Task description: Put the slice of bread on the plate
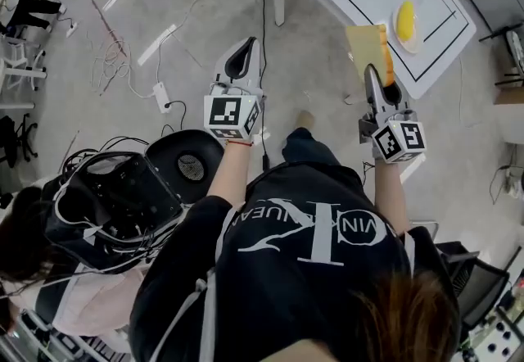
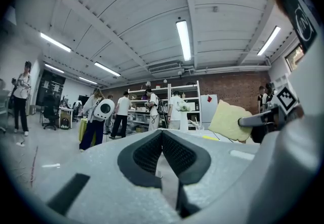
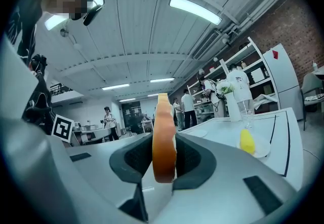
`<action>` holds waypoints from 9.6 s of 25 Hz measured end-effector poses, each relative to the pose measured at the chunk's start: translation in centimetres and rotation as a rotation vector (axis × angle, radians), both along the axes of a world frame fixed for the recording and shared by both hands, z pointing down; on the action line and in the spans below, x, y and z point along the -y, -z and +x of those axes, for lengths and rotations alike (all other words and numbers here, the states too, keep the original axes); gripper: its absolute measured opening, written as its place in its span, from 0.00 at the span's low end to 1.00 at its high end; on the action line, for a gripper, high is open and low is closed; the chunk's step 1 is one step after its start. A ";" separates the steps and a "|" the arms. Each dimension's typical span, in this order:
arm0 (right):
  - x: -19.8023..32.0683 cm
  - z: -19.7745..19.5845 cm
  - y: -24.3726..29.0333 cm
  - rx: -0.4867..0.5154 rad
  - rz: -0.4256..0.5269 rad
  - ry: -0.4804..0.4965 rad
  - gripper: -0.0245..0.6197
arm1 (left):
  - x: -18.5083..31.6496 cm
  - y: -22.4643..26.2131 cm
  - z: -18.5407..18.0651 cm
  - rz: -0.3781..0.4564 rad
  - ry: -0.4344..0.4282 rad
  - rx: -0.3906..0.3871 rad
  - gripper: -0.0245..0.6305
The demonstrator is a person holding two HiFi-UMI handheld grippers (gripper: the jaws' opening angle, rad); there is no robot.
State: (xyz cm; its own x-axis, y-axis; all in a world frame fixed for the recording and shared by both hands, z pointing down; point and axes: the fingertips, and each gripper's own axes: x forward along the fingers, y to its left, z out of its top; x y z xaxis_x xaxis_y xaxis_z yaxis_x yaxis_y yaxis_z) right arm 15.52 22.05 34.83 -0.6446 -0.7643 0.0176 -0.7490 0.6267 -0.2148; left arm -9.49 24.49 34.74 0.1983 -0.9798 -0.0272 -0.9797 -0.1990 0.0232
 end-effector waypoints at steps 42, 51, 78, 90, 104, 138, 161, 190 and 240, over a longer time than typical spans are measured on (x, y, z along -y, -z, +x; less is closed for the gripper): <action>22.1 0.6 -3.1 0.066 -0.050 0.008 0.19 | 22.9 -1.4 1.0 -0.020 -0.020 0.057 0.04; 27.5 -1.8 -4.1 0.043 -0.088 -0.009 0.19 | 29.6 -2.8 -0.5 -0.047 -0.062 0.039 0.04; 40.2 -7.3 -6.9 0.029 -0.213 -0.150 0.19 | 47.5 -4.8 -2.7 -0.109 -0.297 0.035 0.04; 43.3 -11.4 -9.8 0.042 -0.328 -0.095 0.19 | 50.8 -8.3 -4.7 -0.189 -0.305 0.022 0.04; 47.1 -14.0 -12.5 0.115 -0.471 0.008 0.19 | 52.7 -9.9 -2.3 -0.243 -0.308 0.012 0.04; 47.2 -14.1 -16.1 -0.177 -0.540 -0.011 0.42 | 52.3 -11.1 -1.8 -0.284 -0.323 -0.012 0.04; 45.0 -12.8 -16.9 -0.296 -0.614 0.028 0.61 | 52.4 -11.1 -0.7 -0.286 -0.359 -0.022 0.04; 45.5 -9.7 -13.5 -0.253 -0.508 -0.040 0.36 | 52.8 -8.9 1.8 -0.239 -0.409 -0.014 0.04; 49.4 -6.4 1.0 -0.075 0.022 -0.131 0.04 | 54.1 0.0 -2.5 -0.062 -0.313 -0.009 0.04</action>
